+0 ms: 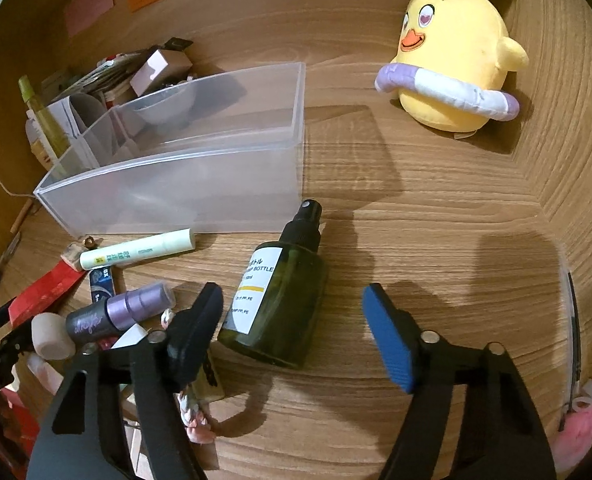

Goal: Organize objects
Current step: 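Grasp the red packet with the left tool while the right tool grasps the dark green spray bottle, then lift and carry the red packet and green bottle over the clear bin with both tools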

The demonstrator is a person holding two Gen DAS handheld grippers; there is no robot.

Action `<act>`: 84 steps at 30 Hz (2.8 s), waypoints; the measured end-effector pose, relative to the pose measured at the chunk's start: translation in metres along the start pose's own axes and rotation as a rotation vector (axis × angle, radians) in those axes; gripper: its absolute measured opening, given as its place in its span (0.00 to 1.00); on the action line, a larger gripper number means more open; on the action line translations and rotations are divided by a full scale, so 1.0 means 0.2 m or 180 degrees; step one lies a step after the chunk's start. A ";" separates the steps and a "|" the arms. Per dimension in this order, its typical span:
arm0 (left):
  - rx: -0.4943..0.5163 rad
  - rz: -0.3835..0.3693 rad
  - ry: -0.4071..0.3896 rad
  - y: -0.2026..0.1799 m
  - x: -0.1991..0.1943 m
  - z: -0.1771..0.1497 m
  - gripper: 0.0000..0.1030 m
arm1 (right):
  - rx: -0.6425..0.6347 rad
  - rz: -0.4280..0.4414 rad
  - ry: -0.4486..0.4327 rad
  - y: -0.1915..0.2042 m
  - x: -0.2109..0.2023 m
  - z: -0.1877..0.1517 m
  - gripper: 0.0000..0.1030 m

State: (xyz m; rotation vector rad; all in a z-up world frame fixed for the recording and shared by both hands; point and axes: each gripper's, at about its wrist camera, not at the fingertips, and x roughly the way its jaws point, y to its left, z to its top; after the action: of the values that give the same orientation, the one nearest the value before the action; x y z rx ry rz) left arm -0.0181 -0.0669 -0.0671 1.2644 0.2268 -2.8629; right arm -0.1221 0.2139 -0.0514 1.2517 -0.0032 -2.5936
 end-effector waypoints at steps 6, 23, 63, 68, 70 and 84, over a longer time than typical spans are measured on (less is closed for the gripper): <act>0.0014 -0.0025 -0.0078 -0.01 0.00 0.01 0.65 | 0.0012 -0.0042 -0.0020 -0.01 0.00 0.00 0.41; 0.0175 0.0035 -0.0456 -0.08 -0.24 0.06 0.56 | -0.0044 0.0013 -0.0407 0.00 -0.20 -0.02 0.37; 0.0345 -0.0114 -0.1093 -0.31 -0.32 0.54 0.56 | -0.0397 0.0501 -0.1026 0.24 -0.38 0.26 0.37; 0.0331 -0.0103 -0.1055 -0.32 -0.24 0.61 0.56 | -0.0482 0.0479 -0.0959 0.29 -0.29 0.34 0.37; 0.0333 -0.0071 -0.1025 -0.32 -0.20 0.64 0.56 | -0.0524 0.0460 -0.0925 0.31 -0.26 0.37 0.37; 0.0261 -0.0043 -0.0623 -0.31 0.14 0.78 0.56 | -0.0801 0.0346 -0.0500 0.38 0.04 0.53 0.37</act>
State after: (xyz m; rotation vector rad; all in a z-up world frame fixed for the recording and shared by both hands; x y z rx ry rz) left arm -0.1548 -0.0241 0.0236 0.9859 0.1175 -3.0095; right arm -0.1896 0.1262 0.0181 0.9330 0.2124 -2.4981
